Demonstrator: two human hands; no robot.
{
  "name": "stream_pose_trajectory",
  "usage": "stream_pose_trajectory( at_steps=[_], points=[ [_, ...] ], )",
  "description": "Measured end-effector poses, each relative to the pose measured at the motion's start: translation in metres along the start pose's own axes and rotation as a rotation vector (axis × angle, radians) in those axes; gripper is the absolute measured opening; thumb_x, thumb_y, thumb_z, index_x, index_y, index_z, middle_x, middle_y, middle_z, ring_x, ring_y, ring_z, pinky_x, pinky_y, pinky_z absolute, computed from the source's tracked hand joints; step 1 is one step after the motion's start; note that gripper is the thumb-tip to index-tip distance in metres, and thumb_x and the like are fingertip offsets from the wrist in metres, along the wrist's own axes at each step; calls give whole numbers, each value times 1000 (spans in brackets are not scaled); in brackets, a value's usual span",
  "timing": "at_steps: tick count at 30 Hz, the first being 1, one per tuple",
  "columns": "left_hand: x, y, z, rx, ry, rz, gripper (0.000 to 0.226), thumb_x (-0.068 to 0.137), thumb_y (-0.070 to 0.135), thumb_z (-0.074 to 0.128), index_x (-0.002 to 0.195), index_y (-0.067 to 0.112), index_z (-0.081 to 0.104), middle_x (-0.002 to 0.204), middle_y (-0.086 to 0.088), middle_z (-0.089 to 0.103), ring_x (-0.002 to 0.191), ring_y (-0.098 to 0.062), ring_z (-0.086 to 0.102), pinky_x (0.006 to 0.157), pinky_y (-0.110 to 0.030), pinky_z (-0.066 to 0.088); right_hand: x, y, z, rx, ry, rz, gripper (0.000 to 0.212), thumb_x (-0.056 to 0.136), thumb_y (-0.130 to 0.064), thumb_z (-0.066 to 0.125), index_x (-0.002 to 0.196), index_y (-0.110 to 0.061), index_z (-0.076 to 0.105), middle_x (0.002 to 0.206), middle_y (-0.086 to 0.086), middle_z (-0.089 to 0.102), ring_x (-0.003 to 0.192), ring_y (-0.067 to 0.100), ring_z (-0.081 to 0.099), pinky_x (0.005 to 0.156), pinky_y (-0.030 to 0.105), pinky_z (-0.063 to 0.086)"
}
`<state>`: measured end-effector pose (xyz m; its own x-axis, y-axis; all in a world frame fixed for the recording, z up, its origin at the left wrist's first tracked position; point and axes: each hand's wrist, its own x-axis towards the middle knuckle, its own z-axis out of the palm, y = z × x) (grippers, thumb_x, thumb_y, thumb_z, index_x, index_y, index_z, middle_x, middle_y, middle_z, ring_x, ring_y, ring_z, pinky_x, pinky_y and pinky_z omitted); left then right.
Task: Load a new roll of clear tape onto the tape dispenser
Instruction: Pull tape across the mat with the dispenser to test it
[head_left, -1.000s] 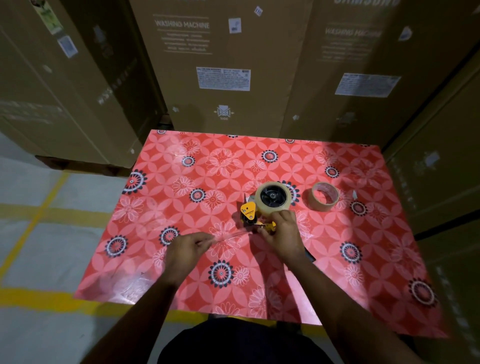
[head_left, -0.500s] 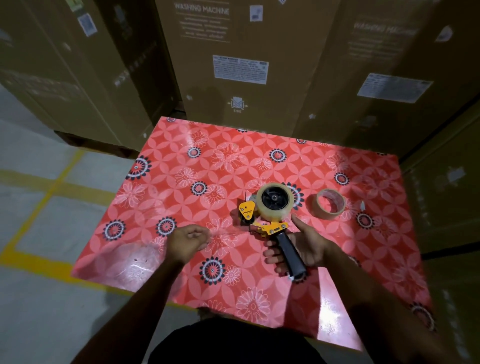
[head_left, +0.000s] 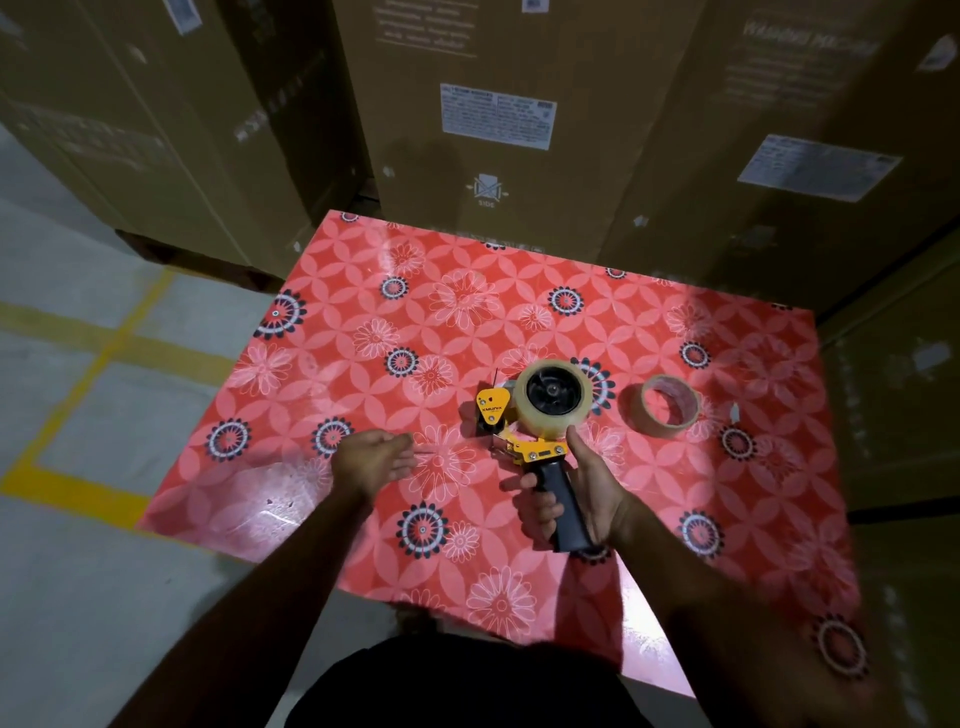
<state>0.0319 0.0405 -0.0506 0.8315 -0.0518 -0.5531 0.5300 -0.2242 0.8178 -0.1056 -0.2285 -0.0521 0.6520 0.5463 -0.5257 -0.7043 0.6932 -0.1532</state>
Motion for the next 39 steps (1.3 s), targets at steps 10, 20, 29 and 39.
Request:
stream_pose_trajectory(
  at_steps=[10,20,29,39],
  points=[
    [1,17,-18,-263,-147,-157,20,95,-5,65,114,0,64,105,-20,76,89,-28,78,68,-27,61,-4,-9,38,-478,365,-72,55,74,-66,62,71,-12,56,57,4,43,47,19,38,53,31,34],
    [2,40,-72,-355,-121,23,8,92,-1,69,98,0,74,74,-8,76,67,-18,71,64,-26,60,14,-9,102,-915,446,-261,51,75,-50,65,96,-5,56,63,8,44,47,15,34,48,30,24],
    [31,37,-124,-145,8,122,12,88,-4,73,82,6,77,60,-7,70,50,-12,57,45,-17,45,65,-13,126,-977,507,-367,99,74,-74,71,123,10,52,86,33,37,51,15,24,46,29,21],
    [85,38,-166,-21,205,122,5,85,2,77,86,7,78,54,6,67,46,-5,56,49,-18,45,87,-29,128,-1127,527,-277,73,85,-50,63,111,17,50,78,29,40,46,17,29,46,29,24]
  ],
)
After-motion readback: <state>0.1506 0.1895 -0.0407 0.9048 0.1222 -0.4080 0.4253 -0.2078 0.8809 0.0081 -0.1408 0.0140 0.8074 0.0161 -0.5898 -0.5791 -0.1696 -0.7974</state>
